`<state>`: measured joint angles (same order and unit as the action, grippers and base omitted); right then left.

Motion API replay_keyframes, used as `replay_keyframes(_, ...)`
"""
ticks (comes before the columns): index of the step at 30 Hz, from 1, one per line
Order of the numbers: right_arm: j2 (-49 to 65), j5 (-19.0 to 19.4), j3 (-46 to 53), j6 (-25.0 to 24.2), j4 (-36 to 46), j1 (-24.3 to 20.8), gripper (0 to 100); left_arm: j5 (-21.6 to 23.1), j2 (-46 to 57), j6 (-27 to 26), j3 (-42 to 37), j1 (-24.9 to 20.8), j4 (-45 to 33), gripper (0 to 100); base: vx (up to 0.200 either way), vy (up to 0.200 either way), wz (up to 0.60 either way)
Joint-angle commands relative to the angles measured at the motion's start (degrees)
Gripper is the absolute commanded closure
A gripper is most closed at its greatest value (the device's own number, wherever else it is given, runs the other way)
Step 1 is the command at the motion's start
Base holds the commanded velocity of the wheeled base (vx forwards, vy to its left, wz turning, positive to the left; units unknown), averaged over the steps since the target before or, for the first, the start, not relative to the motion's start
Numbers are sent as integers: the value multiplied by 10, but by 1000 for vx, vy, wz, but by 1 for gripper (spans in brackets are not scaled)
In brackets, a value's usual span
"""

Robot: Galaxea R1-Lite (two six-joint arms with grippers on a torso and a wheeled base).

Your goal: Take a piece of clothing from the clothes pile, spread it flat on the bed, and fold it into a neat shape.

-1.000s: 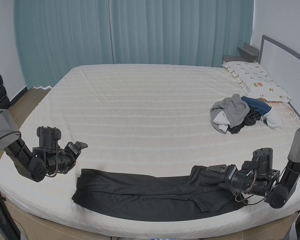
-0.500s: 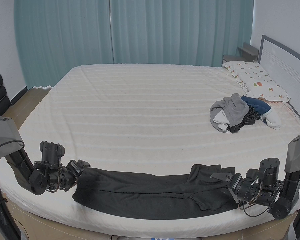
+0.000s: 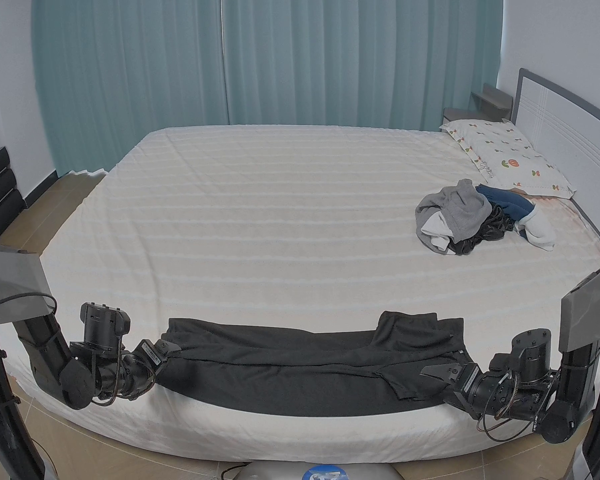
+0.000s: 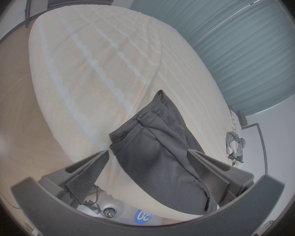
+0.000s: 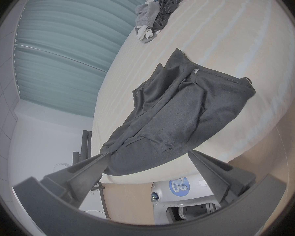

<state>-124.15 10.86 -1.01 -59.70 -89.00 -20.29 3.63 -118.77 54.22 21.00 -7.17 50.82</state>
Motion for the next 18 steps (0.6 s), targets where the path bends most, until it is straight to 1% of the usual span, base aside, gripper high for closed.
replay_keyframes(1,-6,0,5,0,-6,-1,0,-12,-50,-2,-27,-8,54,0,0,0,0)
replay_keyframes(2,-7,1,5,0,-6,-1,0,-19,-59,-3,-33,-11,73,0,0,0,0)
replay_keyframes(3,-7,1,5,0,-6,-1,0,-19,-59,-3,-33,-11,73,0,0,0,0)
replay_keyframes(4,-7,1,5,0,-6,-1,0,-34,-77,-5,-35,-16,102,0,0,0,0)
replay_keyframes(6,-7,1,5,0,-6,-1,0,-40,-85,-8,-37,-19,111,0,0,0,0)
replay_keyframes(8,-7,1,5,0,-6,-1,0,-60,-102,-18,-38,-29,122,0,0,0,0)
replay_keyframes(15,-10,3,5,0,-6,-1,0,-66,-107,-21,-31,-28,125,0,0,0,0)
replay_keyframes(18,-14,2,2,0,-6,-2,0,-66,-108,-19,-27,-25,140,0,0,0,0)
